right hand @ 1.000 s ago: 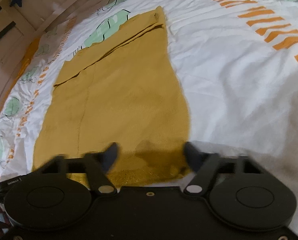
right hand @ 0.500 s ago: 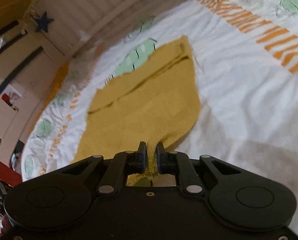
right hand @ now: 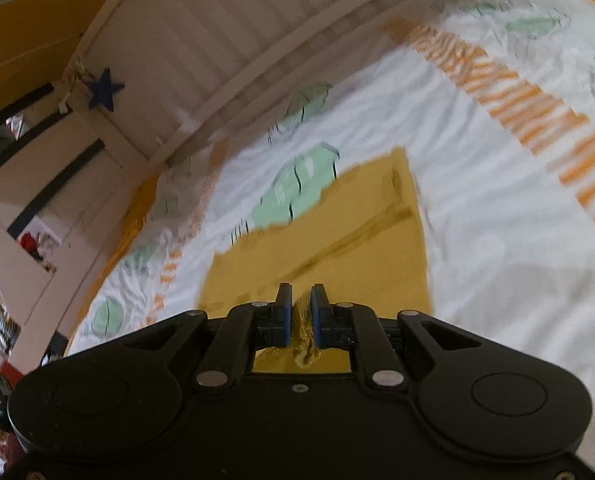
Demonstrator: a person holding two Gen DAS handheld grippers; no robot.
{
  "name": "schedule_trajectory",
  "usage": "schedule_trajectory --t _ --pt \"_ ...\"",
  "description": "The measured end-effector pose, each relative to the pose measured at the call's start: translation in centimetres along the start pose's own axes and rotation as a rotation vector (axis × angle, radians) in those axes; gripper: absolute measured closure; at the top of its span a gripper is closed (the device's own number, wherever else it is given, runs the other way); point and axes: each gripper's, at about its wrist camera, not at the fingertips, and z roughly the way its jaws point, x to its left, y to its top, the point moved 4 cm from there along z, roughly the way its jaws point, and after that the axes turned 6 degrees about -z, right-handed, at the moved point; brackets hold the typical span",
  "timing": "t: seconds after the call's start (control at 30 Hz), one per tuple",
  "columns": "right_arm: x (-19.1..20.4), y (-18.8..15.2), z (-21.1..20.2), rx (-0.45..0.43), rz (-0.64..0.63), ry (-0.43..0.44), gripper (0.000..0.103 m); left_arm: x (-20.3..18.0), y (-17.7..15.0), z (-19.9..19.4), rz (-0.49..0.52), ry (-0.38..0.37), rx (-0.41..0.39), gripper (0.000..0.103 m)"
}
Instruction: Fold small clothes
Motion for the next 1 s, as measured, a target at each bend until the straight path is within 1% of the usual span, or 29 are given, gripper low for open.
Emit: schedule_trajectory --t 0.1,0.17,0.23,0.27,0.3,0.37,0.43,0.5,0.57,0.6,0.67,0.7,0.8,0.9,1.0 --pt "-0.8 2.9 1.7 -0.037 0.02 0.011 0.096 -0.7 2.8 2.0 0.013 -0.004 -0.035 0.099" --pt "-1.5 4.8 3.3 -0.047 0.031 0.01 0.096 -1.0 4.4 3.8 0.013 -0.012 -0.042 0.099" --pt "-2.2 6.1 5.2 -0.031 0.018 0.003 0.094 -1.4 5.6 5.9 0.003 -0.009 -0.039 0.099" --pt "-2.5 6.3 5.9 -0.022 0.011 -0.006 0.092 -1.4 5.8 6.6 0.003 -0.01 -0.036 0.099" --pt "-2.6 6.3 6.4 -0.005 -0.01 -0.015 0.089 -1.6 5.9 7.4 0.005 -0.007 -0.033 0.099" --pt "-2.4 5.6 7.2 0.037 -0.08 -0.041 0.088 -1.7 5.7 8.7 0.01 -0.002 -0.021 0.099" --pt "-2.3 4.4 7.7 0.087 -0.146 -0.06 0.086 -1.6 5.3 9.6 0.013 0.001 -0.003 0.099" --pt "-2.3 2.7 7.8 0.135 -0.2 -0.067 0.086 -1.3 5.0 10.1 0.015 0.009 0.013 0.099" --pt "-2.3 1.1 7.6 0.163 -0.243 -0.071 0.085 -0.9 4.6 10.5 0.01 0.021 0.025 0.099" --pt "-2.3 0.6 7.6 0.171 -0.256 -0.068 0.082 -0.7 4.5 10.6 0.005 0.025 0.029 0.099" --pt "-2.4 0.1 7.6 0.183 -0.272 -0.061 0.062 -0.4 4.4 10.6 0.003 0.033 0.033 0.099" --pt "-2.4 0.0 7.8 0.184 -0.281 -0.06 0.048 -0.3 4.5 10.7 0.003 0.038 0.034 0.099" --pt "-2.3 0.1 9.1 0.184 -0.333 -0.067 0.047 -0.2 4.7 10.8 0.006 0.046 0.031 0.099" --pt "-2.1 0.1 10.8 0.204 -0.379 -0.056 0.047 -0.2 4.8 11.0 0.008 0.053 0.031 0.099" --pt "-2.1 -0.2 12.6 0.234 -0.397 -0.05 0.047 0.0 4.8 11.2 0.012 0.06 0.035 0.099"
